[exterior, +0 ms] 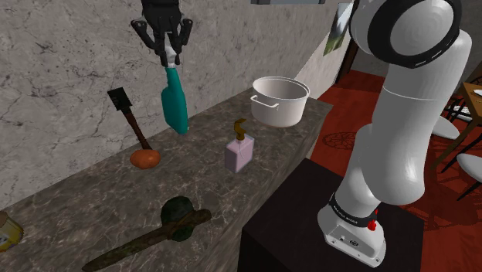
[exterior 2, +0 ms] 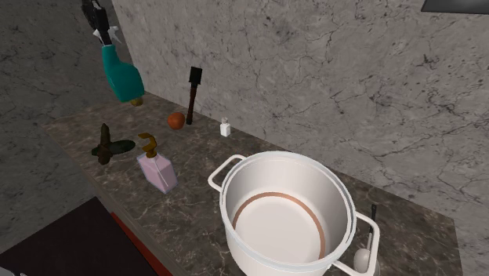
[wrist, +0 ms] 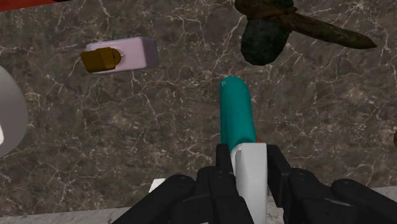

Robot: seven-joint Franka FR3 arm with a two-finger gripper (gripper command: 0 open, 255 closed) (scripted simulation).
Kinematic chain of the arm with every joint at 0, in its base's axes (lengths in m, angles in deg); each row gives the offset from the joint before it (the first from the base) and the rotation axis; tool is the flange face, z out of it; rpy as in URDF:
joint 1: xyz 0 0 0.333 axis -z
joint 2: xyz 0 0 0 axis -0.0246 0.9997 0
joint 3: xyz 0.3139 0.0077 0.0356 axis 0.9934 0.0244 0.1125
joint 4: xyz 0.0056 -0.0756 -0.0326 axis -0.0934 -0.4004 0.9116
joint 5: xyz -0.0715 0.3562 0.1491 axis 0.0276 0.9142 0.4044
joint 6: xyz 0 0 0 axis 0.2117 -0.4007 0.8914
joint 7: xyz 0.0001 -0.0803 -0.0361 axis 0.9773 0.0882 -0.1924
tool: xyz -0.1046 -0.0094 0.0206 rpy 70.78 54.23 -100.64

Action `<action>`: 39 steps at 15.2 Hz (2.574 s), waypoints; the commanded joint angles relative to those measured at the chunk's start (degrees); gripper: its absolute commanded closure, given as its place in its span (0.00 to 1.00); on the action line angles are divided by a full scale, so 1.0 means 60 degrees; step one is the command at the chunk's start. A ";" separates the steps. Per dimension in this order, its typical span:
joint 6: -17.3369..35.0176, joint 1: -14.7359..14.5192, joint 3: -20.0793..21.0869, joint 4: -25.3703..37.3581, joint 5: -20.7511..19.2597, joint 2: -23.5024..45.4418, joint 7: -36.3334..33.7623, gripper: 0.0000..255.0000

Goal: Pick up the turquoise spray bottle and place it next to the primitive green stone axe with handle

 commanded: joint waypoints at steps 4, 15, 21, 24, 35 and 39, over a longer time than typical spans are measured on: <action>0.0844 0.0018 -0.0007 -0.1238 0.0031 -0.0402 0.0013 1.00; 0.2424 0.0038 -0.0018 -0.3272 0.0064 -0.0857 0.0040 1.00; 0.3225 0.0042 -0.0021 -0.4177 0.0072 -0.0962 0.0049 1.00; 0.3615 0.0042 -0.0022 -0.4588 0.0074 -0.0982 0.0052 1.00; 0.5007 0.0042 -0.0022 -0.5888 0.0068 -0.0890 0.0053 1.00; 0.5502 0.0041 -0.0022 -0.6289 0.0061 -0.0795 0.0050 1.00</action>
